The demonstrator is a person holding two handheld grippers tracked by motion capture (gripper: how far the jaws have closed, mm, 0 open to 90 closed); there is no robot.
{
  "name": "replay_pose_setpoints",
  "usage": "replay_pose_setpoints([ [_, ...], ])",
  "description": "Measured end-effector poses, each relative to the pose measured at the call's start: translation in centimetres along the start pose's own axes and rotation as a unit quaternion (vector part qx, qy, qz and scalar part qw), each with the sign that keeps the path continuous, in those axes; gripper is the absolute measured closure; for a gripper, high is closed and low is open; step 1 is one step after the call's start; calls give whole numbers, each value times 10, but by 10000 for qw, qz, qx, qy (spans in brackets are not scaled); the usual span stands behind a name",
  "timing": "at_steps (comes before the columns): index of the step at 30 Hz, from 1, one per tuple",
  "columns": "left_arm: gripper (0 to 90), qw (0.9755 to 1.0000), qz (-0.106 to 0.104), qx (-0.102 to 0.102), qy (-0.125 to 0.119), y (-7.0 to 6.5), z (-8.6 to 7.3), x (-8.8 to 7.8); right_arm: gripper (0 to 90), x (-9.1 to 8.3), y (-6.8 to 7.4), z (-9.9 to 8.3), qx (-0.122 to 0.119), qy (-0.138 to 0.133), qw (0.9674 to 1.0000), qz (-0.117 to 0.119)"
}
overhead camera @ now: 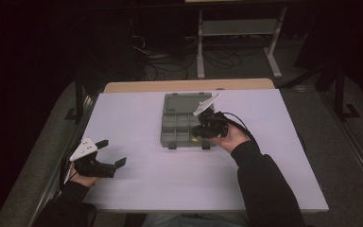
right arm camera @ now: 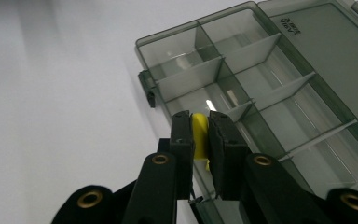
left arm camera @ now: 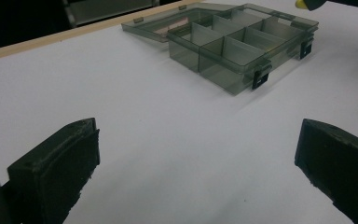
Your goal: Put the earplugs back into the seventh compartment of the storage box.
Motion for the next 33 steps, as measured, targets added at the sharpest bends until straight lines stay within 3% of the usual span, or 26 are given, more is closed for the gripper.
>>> replay_pose_setpoints([
  [19, 0, 10000, -8, 6, 3, 0, 0, 0, 766, 32, -25, -13, 430, 226, 9988, -110],
  [24, 0, 10000, -12, 4, 2, 0, 0, 0, 643, 31, -25, -12, 496, 183, 9985, -132],
  [29, 0, 10000, -12, 2, 4, 0, 0, 1, 349, 26, -25, -14, 468, 194, 9983, -303],
  [32, 0, 10000, -13, 3, 6, 0, 0, 1, 131, 22, -28, -17, 612, 151, 9968, -485],
  [33, 0, 10000, -10, 3, 7, 0, 0, 1, 106, 21, -31, -18, 671, 132, 9960, -571],
])
Point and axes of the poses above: each handheld gripper's, and its own axes: x roughly forward along the jaws, z roughly out of its top, y roughly to its left, the point moved 10 cm from there along x, roughly forward along the jaws, and after that the axes turned 7 degrees about -z, right-handed, at the moved point
